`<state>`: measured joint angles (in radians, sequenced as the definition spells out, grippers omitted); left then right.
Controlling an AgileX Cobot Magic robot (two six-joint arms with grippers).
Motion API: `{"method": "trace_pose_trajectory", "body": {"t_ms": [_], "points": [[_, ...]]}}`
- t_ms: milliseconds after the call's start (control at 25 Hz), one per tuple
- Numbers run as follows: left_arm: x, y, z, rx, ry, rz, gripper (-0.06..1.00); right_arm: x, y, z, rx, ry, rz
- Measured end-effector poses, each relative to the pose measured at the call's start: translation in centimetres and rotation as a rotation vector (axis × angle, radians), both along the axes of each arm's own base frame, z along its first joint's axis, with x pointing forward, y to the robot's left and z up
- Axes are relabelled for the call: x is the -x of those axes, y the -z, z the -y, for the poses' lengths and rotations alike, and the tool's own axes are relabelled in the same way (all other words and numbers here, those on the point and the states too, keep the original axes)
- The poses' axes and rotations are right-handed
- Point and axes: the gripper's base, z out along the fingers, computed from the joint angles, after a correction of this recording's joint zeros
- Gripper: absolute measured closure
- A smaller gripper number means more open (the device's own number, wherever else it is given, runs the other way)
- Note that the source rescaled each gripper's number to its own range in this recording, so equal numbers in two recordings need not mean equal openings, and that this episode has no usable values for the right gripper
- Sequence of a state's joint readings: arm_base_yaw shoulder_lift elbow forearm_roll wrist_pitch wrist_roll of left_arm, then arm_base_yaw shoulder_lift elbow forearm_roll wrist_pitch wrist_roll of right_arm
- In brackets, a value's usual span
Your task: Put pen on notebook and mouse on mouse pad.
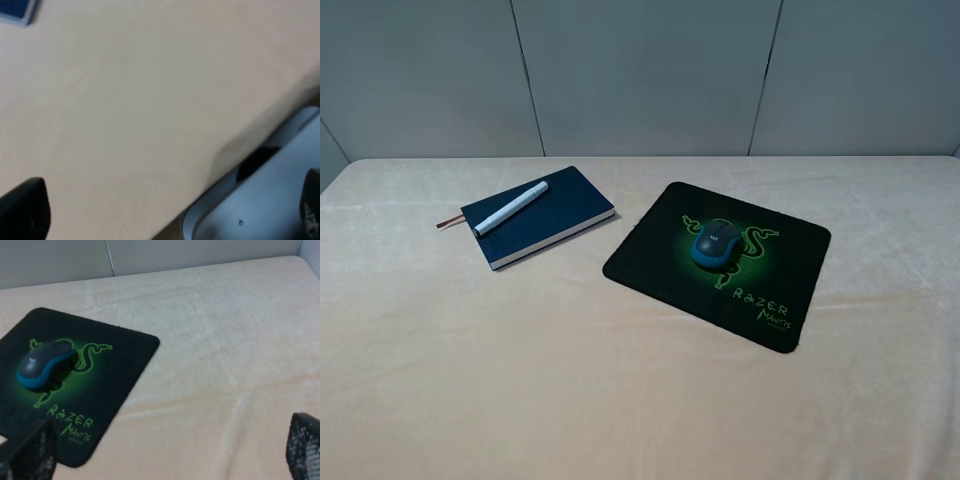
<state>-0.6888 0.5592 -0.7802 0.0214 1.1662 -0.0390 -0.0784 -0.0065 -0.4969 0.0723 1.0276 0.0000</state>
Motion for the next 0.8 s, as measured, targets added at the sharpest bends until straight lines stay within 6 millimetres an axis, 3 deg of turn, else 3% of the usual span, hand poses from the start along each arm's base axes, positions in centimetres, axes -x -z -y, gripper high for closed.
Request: {"method": "trace_pose_trajectory", "body": {"t_ms": [360, 600, 800], "points": [[2.4, 3.0, -2.8, 0.045, -0.234, 0.07, -0.06, 0.0, 0.0, 0.0, 0.0, 0.0, 0.0], [3.2, 5.7, -3.4, 0.089, -0.334, 0.178, -0.06, 0.0, 0.0, 0.0, 0.0, 0.0, 0.0], [4.2, 6.1, -3.7, 0.093, -0.364, 0.244, -0.06, 0.0, 0.0, 0.0, 0.0, 0.0, 0.0]]}}
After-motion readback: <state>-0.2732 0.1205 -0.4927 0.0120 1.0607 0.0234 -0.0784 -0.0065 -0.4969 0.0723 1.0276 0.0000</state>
